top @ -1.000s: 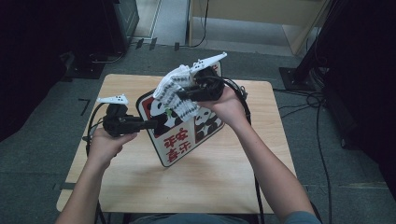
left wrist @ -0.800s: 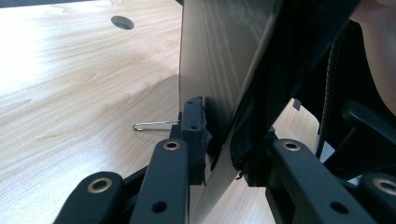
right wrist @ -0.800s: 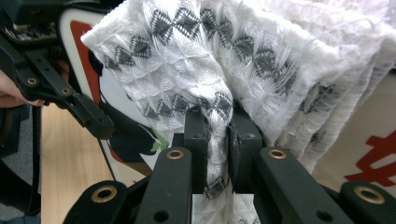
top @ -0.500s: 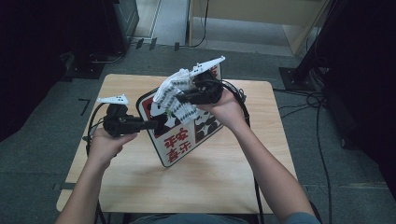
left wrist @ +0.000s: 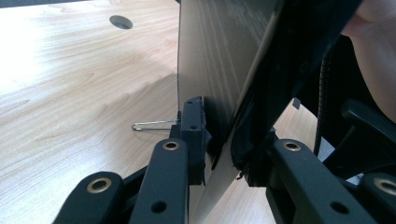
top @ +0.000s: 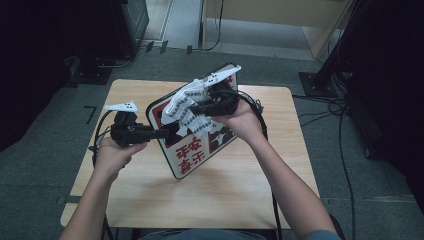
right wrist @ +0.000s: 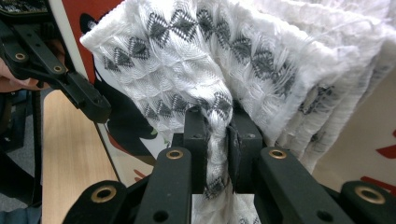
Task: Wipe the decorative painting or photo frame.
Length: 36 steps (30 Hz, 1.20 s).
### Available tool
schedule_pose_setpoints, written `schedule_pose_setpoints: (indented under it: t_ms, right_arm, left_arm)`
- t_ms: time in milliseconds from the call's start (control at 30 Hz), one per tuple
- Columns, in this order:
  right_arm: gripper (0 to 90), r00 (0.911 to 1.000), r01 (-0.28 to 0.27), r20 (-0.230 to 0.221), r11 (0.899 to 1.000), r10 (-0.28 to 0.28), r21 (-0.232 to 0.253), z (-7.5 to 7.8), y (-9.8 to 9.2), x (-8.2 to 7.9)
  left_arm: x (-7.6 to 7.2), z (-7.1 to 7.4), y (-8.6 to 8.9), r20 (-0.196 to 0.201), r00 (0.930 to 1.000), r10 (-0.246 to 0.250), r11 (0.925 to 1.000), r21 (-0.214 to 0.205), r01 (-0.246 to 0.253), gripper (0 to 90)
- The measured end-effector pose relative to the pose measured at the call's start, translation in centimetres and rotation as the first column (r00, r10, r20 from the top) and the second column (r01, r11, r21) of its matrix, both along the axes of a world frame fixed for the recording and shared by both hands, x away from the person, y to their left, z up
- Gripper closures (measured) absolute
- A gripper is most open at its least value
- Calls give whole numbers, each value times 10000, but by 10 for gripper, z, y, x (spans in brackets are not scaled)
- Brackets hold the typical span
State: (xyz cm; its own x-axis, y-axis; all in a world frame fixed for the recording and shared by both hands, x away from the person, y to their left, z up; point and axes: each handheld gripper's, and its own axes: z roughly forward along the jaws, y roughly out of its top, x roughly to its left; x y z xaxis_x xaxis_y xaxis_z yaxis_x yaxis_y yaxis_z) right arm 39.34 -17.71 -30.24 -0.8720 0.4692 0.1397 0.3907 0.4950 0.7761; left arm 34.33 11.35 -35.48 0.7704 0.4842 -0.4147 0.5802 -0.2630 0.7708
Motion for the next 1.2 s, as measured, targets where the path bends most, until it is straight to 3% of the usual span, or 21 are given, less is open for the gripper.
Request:
schedule_pose_setpoints:
  t_ms: [1200]
  right_arm:
    - [802,9995,-149,-295,9999,148,-35,-33,-5,-6]
  left_arm:
    - [0,0,-1,-2,10000,14,10000,21,-14,752]
